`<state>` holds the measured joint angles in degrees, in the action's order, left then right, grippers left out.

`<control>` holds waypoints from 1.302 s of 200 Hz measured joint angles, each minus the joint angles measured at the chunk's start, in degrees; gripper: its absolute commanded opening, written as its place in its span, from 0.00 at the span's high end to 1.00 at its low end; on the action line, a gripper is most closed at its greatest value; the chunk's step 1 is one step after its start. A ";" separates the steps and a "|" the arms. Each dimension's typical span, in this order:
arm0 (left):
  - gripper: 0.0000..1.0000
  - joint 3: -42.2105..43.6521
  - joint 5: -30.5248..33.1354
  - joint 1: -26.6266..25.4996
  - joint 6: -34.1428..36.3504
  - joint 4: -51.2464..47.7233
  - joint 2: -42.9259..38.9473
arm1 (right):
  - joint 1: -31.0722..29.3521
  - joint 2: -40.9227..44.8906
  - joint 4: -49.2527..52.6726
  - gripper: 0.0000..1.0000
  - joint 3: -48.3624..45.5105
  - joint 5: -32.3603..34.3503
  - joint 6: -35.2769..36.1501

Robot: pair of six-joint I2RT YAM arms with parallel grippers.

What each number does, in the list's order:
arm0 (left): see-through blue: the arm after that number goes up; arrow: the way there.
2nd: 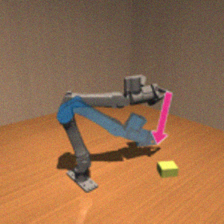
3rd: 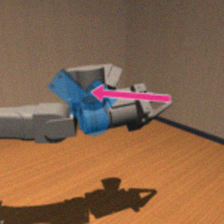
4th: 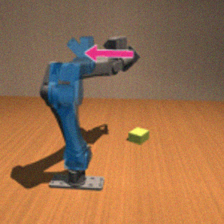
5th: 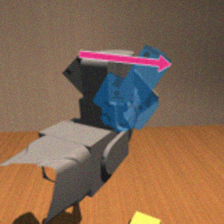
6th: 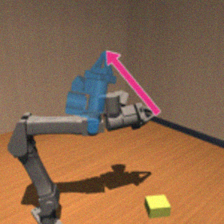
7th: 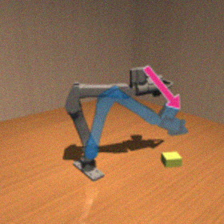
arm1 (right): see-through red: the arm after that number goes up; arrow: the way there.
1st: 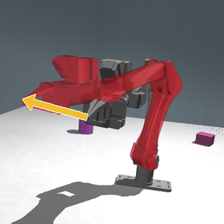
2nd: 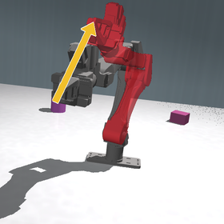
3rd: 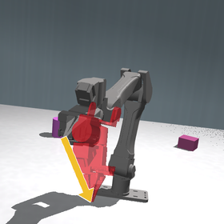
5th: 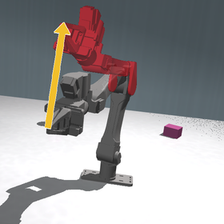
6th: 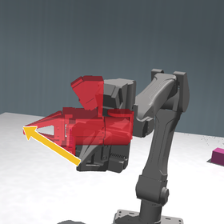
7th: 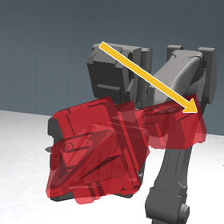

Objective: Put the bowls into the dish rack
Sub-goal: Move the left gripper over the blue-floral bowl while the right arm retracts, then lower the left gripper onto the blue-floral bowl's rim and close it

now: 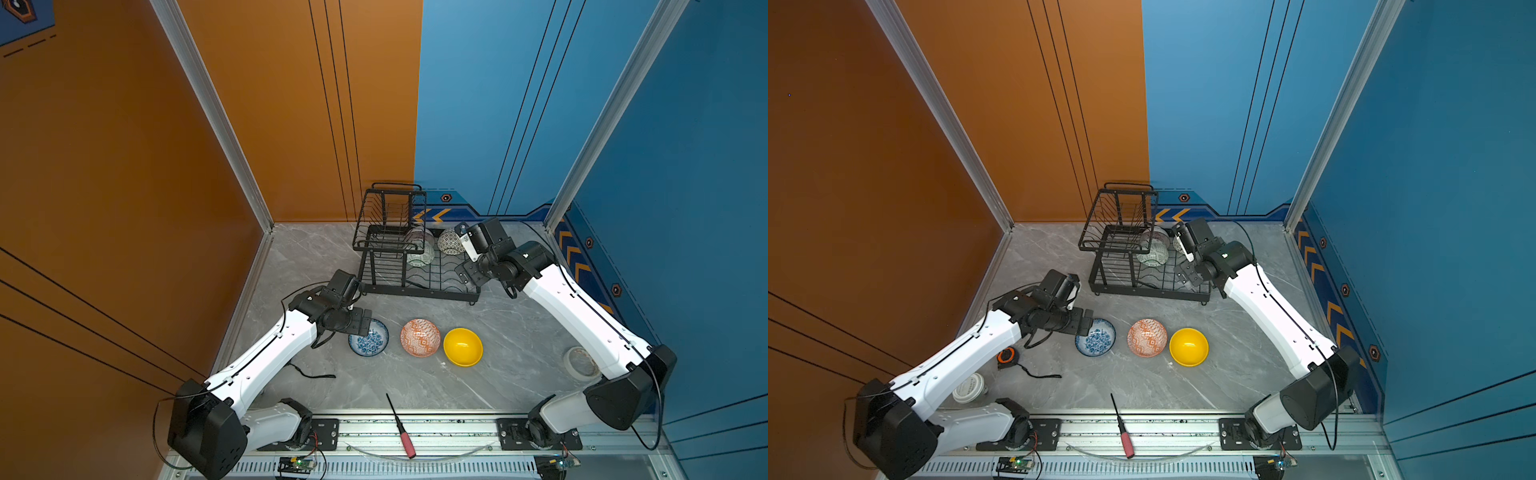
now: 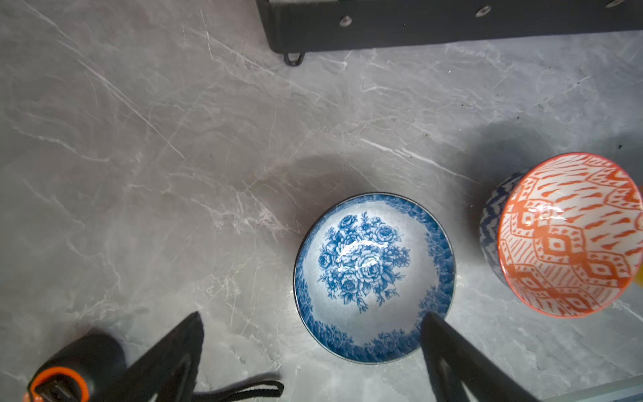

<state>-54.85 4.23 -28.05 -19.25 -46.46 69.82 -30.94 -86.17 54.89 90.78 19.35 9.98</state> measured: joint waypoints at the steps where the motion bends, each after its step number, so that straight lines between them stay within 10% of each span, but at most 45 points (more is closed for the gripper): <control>1: 0.02 0.13 -0.07 -0.02 -0.13 0.00 0.00 | 0.07 -0.13 0.04 0.00 0.02 -0.11 0.02; 215: 0.13 8.61 -1.70 -1.33 -6.40 3.91 -1.31 | 2.89 0.48 -0.50 0.00 -4.00 -5.86 -2.38; 260: 0.30 8.61 -1.73 -1.33 -6.80 6.14 2.58 | 3.54 0.46 -0.76 0.00 -4.26 -6.08 -2.36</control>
<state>-46.24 2.50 -29.39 -26.04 -40.32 72.40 -27.40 -85.71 54.13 86.52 13.28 7.62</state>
